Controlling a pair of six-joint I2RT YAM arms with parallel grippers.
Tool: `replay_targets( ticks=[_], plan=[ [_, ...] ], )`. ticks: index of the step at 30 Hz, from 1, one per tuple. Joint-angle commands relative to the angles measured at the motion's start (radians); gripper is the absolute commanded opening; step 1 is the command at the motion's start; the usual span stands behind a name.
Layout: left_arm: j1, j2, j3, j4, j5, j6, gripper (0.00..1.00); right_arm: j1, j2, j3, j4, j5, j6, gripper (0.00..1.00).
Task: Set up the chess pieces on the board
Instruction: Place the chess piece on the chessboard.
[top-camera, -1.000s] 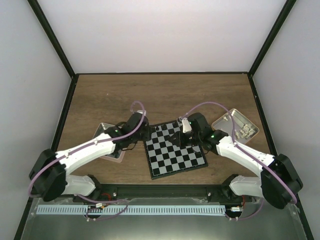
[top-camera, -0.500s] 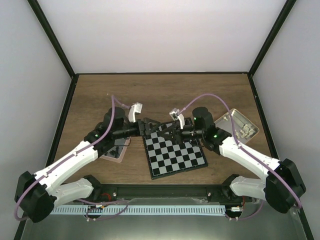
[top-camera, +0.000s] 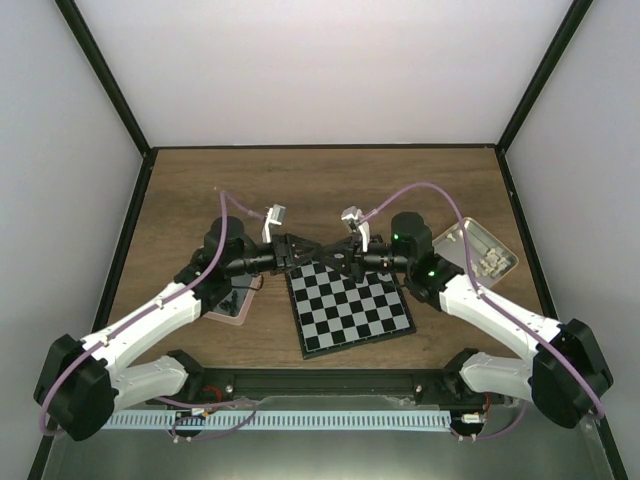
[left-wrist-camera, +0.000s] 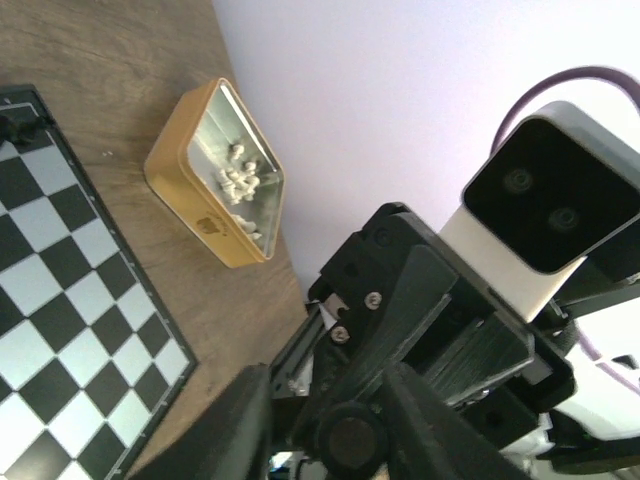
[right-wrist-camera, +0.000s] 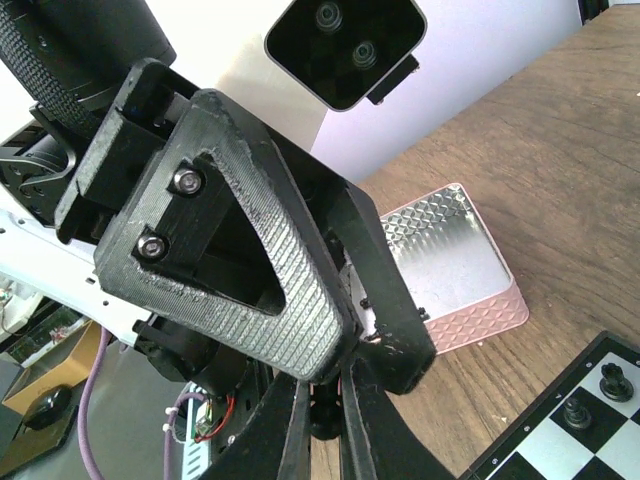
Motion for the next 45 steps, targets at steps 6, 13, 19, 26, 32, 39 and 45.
replay_targets(
  ticks=[6, 13, 19, 26, 32, 39, 45],
  plan=[
    [0.005, 0.01, -0.025, 0.074, 0.045, -0.032, 0.14, -0.006, 0.019, 0.016, 0.067, 0.037, 0.024, 0.01],
    [0.006, 0.0, -0.026, 0.078, 0.018, -0.026, 0.1, -0.006, -0.006, -0.011, 0.09, 0.057, 0.127, 0.24],
    [0.008, -0.003, -0.021, 0.112, 0.008, -0.05, 0.1, -0.004, -0.075, -0.134, 0.33, 0.097, 0.443, 0.36],
    [0.008, 0.005, -0.019, 0.138, -0.001, -0.068, 0.1, 0.003, -0.067, -0.191, 0.418, 0.153, 0.64, 0.36],
    [0.008, 0.004, -0.027, 0.141, -0.001, -0.07, 0.1, 0.006, -0.032, -0.173, 0.42, 0.134, 0.656, 0.3],
    [0.007, 0.012, -0.033, 0.144, -0.001, -0.071, 0.1, 0.008, -0.003, -0.159, 0.434, 0.124, 0.673, 0.2],
    [0.008, 0.021, -0.035, 0.151, 0.0, -0.069, 0.1, 0.008, 0.012, -0.151, 0.436, 0.109, 0.687, 0.11]
  ],
)
